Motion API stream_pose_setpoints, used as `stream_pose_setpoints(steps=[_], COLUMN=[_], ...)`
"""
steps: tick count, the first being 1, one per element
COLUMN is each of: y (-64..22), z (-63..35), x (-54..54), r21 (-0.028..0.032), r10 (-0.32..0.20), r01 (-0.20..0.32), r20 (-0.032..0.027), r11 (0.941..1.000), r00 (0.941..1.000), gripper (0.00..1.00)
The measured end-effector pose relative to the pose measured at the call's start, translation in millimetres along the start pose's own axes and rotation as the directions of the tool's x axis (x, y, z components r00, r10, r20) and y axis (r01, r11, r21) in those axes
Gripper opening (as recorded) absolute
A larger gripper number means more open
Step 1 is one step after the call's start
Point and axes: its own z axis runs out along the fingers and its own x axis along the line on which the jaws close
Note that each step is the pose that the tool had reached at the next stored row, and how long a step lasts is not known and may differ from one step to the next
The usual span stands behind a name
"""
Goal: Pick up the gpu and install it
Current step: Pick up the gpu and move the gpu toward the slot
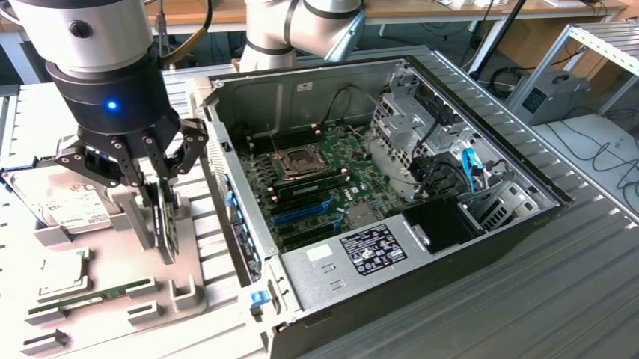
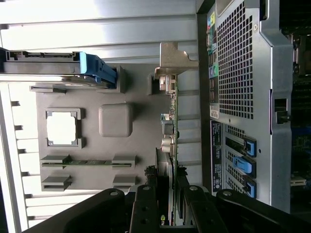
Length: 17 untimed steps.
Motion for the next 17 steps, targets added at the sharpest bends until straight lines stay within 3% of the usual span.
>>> stream_pose_setpoints(steps=[17], y=[0.0], z=[-2.7], x=[-0.1], r21=[0.0000], r10=[0.000], r01=[0.000], r20=[0.0000], r11=[1.0000], r00=[1.0000], gripper=[0.26])
